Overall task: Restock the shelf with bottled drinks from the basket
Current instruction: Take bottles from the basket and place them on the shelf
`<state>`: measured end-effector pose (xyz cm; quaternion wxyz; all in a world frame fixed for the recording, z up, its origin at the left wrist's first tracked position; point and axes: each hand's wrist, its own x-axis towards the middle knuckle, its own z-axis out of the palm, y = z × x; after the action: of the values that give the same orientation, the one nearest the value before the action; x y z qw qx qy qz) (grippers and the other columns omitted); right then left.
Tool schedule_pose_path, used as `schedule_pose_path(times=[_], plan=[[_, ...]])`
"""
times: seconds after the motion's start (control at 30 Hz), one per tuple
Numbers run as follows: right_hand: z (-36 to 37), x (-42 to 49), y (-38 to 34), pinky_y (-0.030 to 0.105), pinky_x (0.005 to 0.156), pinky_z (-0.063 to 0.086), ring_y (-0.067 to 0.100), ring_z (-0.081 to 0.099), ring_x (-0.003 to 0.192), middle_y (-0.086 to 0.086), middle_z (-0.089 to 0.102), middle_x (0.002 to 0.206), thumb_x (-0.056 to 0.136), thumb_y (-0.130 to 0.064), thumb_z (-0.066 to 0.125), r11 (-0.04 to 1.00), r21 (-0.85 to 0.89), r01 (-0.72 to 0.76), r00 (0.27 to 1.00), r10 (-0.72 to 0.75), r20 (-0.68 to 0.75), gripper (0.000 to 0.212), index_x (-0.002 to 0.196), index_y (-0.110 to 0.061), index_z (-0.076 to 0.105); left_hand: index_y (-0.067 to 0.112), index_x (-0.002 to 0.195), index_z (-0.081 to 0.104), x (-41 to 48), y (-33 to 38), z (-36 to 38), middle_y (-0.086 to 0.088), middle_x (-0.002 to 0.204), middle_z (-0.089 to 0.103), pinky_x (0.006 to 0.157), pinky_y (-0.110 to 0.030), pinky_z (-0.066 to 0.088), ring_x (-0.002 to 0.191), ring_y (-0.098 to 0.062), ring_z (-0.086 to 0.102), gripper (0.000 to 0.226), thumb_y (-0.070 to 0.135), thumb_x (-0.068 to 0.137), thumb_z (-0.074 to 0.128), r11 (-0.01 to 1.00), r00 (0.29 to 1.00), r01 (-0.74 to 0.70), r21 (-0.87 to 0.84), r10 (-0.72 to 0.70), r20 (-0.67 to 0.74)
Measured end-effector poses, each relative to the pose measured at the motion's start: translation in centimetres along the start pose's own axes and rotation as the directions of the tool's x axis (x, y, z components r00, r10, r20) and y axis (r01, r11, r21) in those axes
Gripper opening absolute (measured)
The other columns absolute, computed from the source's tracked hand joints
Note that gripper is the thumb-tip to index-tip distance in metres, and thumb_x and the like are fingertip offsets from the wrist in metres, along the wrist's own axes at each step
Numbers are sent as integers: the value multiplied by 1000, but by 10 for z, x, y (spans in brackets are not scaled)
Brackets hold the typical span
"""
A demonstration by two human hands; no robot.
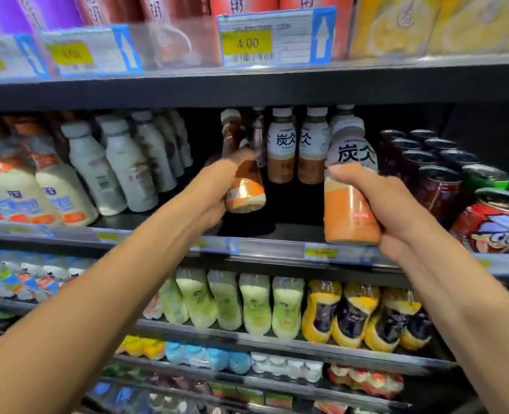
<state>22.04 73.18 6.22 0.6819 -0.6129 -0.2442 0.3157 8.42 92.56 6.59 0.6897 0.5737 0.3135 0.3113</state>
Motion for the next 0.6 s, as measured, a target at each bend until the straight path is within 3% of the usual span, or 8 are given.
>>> schedule_pose_path(times=[0.07, 0.13, 0.23, 0.3, 0.37, 0.43, 0.6], plan=[[6, 20, -2, 27, 51, 54, 10, 64, 50, -3, 67, 65, 77, -27, 80, 1000, 13, -7, 996, 8, -85, 26, 97, -15, 67, 16, 99, 61, 26, 0, -2, -1, 68, 68, 64, -31, 55, 58, -18, 65, 32, 31, 76, 77, 999, 999, -16, 52, 18, -44], [12, 41, -2, 28, 51, 55, 12, 68, 56, -1, 73, 78, 73, -26, 84, 999, 14, 39, 989, -37, -147, 36, 105, -16, 70, 16, 110, 63, 49, -5, -6, -4, 86, 72, 71, -36, 58, 70, -20, 70, 61, 41, 58, 82, 990, 995, -23, 138, 37, -96], [13, 67, -6, 37, 57, 60, 18, 72, 66, 3, 76, 89, 68, -23, 87, 991, -52, 119, 961, -129, -246, 39, 102, -18, 68, 20, 113, 63, 83, -12, -13, -5, 103, 72, 80, -40, 59, 89, -23, 71, 58, 44, 63, 79, 967, 988, -83, 240, 111, -106], [11, 80, -10, 39, 61, 61, 20, 74, 72, 4, 76, 90, 63, -24, 88, 986, -120, 115, 960, -141, -241, 48, 106, -17, 69, 19, 123, 60, 106, -15, -19, -6, 108, 71, 82, -43, 59, 93, -25, 70, 80, 51, 52, 77, 959, 988, -69, 274, 103, -112], [7, 90, -14, 33, 63, 59, 16, 72, 73, 2, 75, 88, 66, -19, 88, 972, -209, 103, 965, -148, -215, 39, 101, -17, 69, 18, 128, 57, 137, -21, -28, -8, 110, 71, 86, -49, 58, 95, -27, 70, 92, 54, 45, 76, 962, 987, -79, 263, 112, -115], [0, 102, -16, 30, 62, 55, 13, 69, 73, -1, 73, 86, 71, -12, 85, 961, -261, 93, 968, -148, -202, 28, 92, -19, 68, 18, 129, 56, 158, -24, -33, -7, 110, 70, 88, -50, 57, 96, -27, 69, 92, 53, 47, 74, 959, 985, -78, 272, 116, -126], [-5, 138, -9, 35, 71, 59, 22, 74, 83, 3, 75, 90, 57, -10, 88, 941, -338, 37, 946, -142, -293, 35, 87, -17, 70, 10, 131, 47, 167, -21, -28, -9, 117, 64, 91, -44, 55, 102, -23, 66, 88, 46, 56, 73, 953, 971, -162, 256, 199, -128]])
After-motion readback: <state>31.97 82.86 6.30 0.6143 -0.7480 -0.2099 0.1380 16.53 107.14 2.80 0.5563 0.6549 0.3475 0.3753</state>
